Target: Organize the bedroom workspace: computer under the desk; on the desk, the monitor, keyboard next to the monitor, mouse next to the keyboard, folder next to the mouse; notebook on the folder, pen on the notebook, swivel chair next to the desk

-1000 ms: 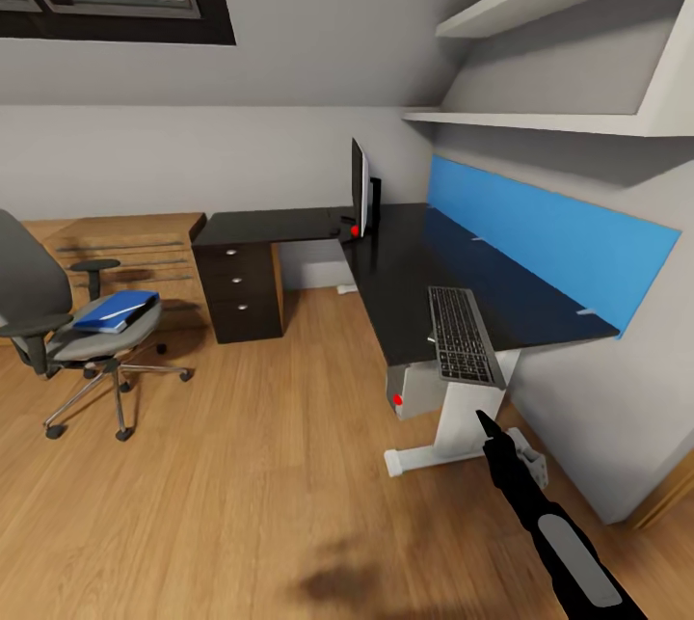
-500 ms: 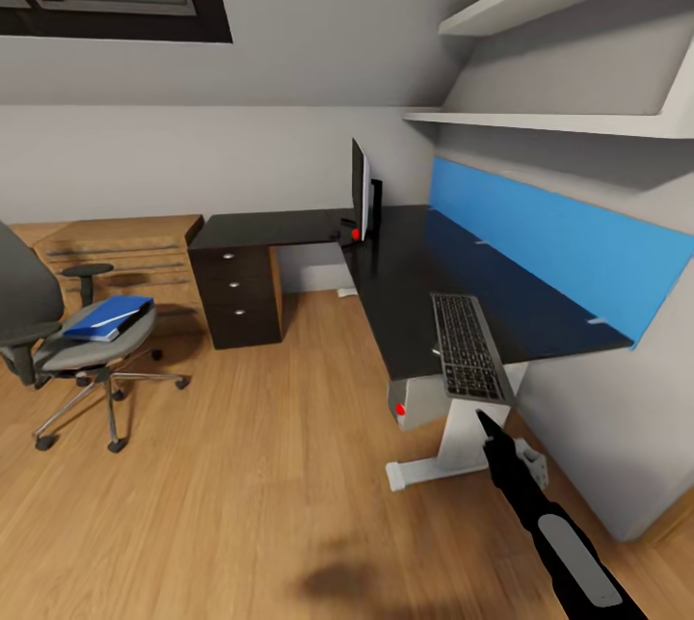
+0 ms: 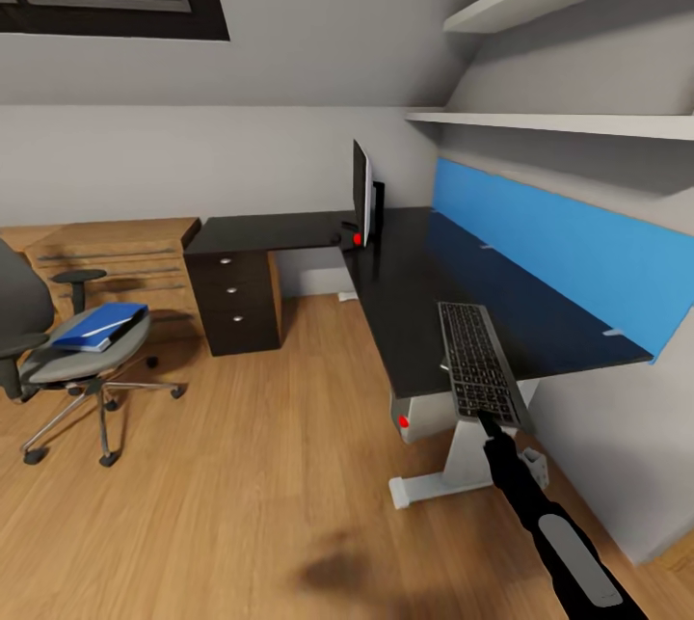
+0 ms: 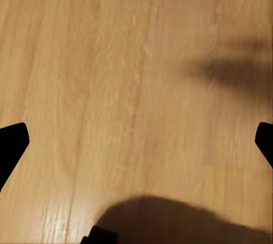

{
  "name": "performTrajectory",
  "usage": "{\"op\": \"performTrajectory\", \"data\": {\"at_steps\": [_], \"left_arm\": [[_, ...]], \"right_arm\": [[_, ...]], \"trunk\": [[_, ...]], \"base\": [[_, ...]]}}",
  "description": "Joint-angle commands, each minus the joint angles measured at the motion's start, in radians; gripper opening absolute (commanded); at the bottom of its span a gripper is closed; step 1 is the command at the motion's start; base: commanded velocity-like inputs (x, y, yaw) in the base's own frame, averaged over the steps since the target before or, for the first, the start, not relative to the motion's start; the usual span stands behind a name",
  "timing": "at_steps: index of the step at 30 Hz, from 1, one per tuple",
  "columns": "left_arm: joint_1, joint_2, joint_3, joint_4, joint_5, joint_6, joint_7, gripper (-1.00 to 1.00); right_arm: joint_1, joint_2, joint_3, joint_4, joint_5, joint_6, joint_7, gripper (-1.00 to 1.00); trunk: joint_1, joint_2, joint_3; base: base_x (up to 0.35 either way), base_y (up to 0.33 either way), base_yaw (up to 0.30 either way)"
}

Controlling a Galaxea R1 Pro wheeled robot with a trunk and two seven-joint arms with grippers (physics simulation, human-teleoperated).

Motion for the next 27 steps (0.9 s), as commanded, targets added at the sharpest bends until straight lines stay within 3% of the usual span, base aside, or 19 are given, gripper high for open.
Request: {"op": "performTrajectory", "data": {"at_steps": [1,27], "left_arm": [[-0.001,0.001,-0.006,0.000,0.010,-0.005,0.008,1.00],[-0.001,0.001,-0.011,0.001,0.009,-0.006,0.007,1.00]], "right_arm": [[-0.001,-0.001,0.002,0.000,-0.011,0.002,0.003,1.00],[-0.001,-0.012,-0.018,0.000,-0.011,0.003,0.003,1.00]], "trunk": [[0.000,0.000,-0.001],[0.000,0.000,-0.001]], "base": [[0.119,0.000,0.000],[0.082,0.000,0.000]]}}
